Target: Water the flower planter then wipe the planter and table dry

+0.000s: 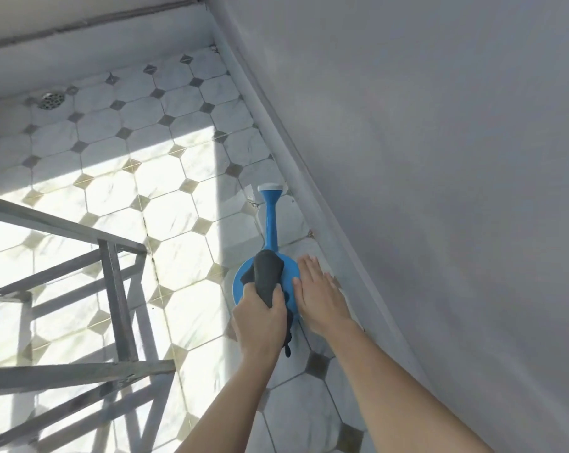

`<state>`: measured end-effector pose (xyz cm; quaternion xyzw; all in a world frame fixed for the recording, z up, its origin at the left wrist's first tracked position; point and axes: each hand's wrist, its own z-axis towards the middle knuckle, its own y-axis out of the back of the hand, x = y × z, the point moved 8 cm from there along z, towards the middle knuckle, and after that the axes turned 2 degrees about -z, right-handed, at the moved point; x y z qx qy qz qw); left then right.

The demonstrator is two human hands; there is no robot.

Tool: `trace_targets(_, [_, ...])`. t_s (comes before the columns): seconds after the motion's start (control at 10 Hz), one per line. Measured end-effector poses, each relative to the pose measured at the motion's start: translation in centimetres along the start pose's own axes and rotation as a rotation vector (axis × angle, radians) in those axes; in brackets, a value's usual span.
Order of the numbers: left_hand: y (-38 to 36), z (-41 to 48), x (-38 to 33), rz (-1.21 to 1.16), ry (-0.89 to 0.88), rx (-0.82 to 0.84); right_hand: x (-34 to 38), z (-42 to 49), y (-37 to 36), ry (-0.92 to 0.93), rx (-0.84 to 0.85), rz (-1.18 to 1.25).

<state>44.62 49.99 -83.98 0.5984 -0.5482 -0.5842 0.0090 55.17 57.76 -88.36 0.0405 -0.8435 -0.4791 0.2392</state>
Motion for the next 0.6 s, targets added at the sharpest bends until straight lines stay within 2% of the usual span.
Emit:
trace_targets(0.3, [-2.2,1.3,1.2,-0.018,-0.031,0.019,-1.1,2.4,-2.5,0.000,0.058,0.028])
trace_targets(0.4, [-1.3,1.2,0.3,0.122,-0.002,0.117,-1.2,0.7,-0.2,-0.024,0.096,-0.029])
trace_targets(0.5, [1.8,0.2,-1.8,0.149,0.019,0.146,0.5,-2.0,4.2,-0.008,0.077,-0.081])
trace_targets(0.6, [6.0,-1.7,-6.0,0.061,-0.008,0.215,3.8,-5.2,9.8,0.060,0.064,-0.127])
